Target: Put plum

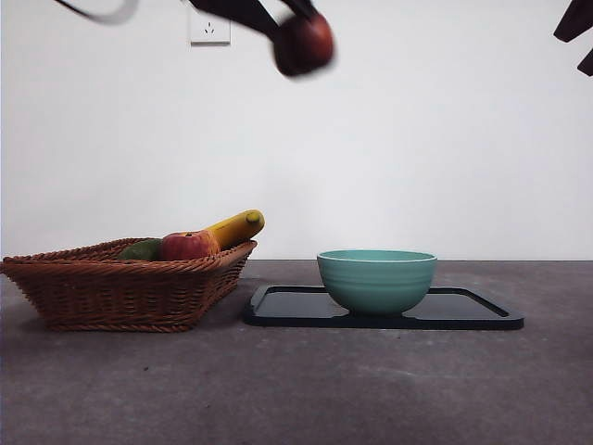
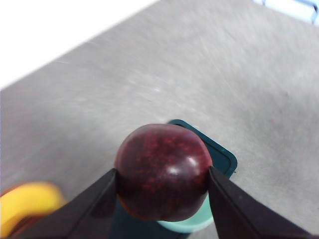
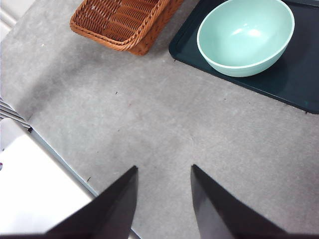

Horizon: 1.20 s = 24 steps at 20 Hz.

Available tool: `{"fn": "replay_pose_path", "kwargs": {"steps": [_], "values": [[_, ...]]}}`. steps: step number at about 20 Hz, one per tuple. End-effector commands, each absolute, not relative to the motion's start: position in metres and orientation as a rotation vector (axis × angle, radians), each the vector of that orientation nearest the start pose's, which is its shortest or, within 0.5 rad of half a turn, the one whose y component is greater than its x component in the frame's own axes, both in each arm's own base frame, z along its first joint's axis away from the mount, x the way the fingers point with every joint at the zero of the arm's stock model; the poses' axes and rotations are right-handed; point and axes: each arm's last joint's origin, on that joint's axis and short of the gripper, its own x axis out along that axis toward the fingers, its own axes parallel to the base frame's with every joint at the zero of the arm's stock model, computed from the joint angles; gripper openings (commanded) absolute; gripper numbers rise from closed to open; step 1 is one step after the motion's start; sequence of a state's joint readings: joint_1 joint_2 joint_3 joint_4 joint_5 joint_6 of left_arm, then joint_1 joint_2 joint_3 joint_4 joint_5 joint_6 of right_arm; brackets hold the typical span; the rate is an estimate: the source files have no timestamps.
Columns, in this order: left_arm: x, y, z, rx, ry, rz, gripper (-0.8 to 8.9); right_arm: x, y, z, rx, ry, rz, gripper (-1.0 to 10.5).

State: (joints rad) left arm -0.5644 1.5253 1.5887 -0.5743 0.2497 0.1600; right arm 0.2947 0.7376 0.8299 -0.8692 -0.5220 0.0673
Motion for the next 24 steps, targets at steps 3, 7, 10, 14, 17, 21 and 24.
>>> {"fn": "replay_pose_path", "kwargs": {"steps": [3,7,10,14,17,21,24], "values": [[0.238,-0.131,0.437,0.174,0.449,-0.744,2.14,0.121,0.053,0.301,0.147,0.805,0.757,1.7],[0.217,-0.094,0.442,0.165,0.512,-0.649,2.17,0.122,0.053,0.302,0.146,0.793,0.758,1.7],[0.222,-0.078,0.419,0.151,0.574,-0.584,2.17,0.122,0.053,0.302,0.145,0.782,0.76,1.7],[0.242,-0.073,0.355,0.133,0.648,-0.541,2.17,0.122,0.053,0.302,0.145,0.78,0.76,1.7],[0.252,-0.072,0.309,0.128,0.655,-0.529,2.16,0.122,0.053,0.302,0.145,0.779,0.76,1.7],[0.266,-0.072,0.261,0.132,0.709,-0.521,2.16,0.122,0.053,0.303,0.147,0.78,0.759,1.7],[0.285,-0.076,0.238,0.136,0.744,-0.52,2.16,0.122,0.053,0.303,0.148,0.78,0.759,1.7]]}}
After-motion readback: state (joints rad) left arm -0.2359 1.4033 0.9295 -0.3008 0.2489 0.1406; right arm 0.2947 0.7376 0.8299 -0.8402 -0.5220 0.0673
